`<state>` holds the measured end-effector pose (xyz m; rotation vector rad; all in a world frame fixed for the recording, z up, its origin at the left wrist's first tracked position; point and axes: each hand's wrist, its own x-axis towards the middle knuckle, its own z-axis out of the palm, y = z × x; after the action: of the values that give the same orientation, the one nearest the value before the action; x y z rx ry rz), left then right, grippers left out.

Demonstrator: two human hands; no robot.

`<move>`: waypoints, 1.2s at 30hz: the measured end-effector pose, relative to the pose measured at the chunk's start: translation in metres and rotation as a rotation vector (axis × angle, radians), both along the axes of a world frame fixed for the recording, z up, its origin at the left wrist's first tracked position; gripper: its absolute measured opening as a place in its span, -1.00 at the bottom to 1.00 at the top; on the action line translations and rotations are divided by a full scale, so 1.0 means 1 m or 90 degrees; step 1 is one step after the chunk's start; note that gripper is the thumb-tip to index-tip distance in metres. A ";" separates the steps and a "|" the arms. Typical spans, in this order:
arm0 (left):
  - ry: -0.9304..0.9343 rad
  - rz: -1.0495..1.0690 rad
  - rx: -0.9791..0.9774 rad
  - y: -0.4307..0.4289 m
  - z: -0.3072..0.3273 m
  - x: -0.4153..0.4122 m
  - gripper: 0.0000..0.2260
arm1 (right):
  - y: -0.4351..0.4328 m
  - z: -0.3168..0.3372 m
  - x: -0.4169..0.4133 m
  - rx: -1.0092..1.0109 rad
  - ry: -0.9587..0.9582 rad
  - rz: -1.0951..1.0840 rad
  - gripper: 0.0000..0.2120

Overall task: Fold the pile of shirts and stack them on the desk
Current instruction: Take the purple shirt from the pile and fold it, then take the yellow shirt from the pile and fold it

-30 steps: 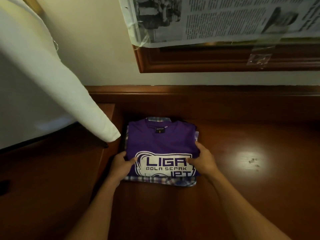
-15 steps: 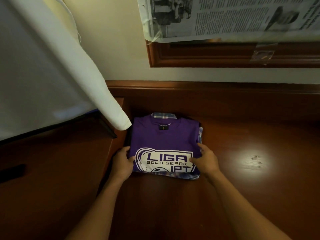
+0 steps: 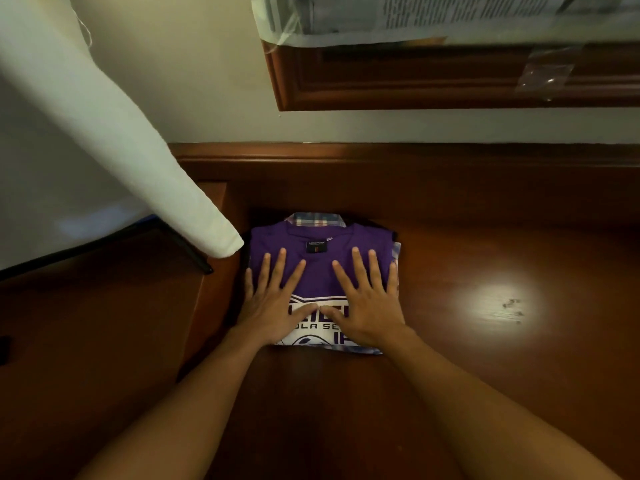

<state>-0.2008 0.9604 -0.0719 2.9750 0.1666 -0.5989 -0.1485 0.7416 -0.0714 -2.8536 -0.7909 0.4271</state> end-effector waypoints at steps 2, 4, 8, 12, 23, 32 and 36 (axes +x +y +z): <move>0.007 0.018 -0.010 0.001 -0.012 0.000 -0.17 | -0.004 -0.016 0.001 -0.007 0.018 -0.002 -0.14; -0.017 0.027 -0.011 0.000 -0.019 0.000 -0.16 | -0.004 -0.024 0.004 0.005 0.017 -0.012 -0.15; -0.022 0.024 -0.008 0.002 -0.020 0.004 -0.16 | 0.001 -0.027 0.009 0.008 0.020 -0.013 -0.16; 0.033 0.043 -0.014 -0.003 -0.006 0.008 -0.17 | -0.002 -0.020 0.011 0.002 0.061 -0.007 -0.15; -0.119 0.223 -0.328 -0.109 0.088 -0.114 -0.41 | -0.098 0.093 -0.099 0.257 0.154 -0.186 -0.30; -0.140 0.154 -0.424 -0.203 0.175 -0.216 -0.46 | -0.232 0.161 -0.237 0.234 0.144 -0.340 -0.25; -0.151 0.106 -0.417 -0.228 0.186 -0.242 -0.44 | -0.275 0.184 -0.260 0.241 0.061 -0.375 -0.22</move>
<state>-0.4428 0.7323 0.1144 2.3391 0.1586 -0.2153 -0.4084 0.4665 0.1128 -2.5162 0.0118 0.2867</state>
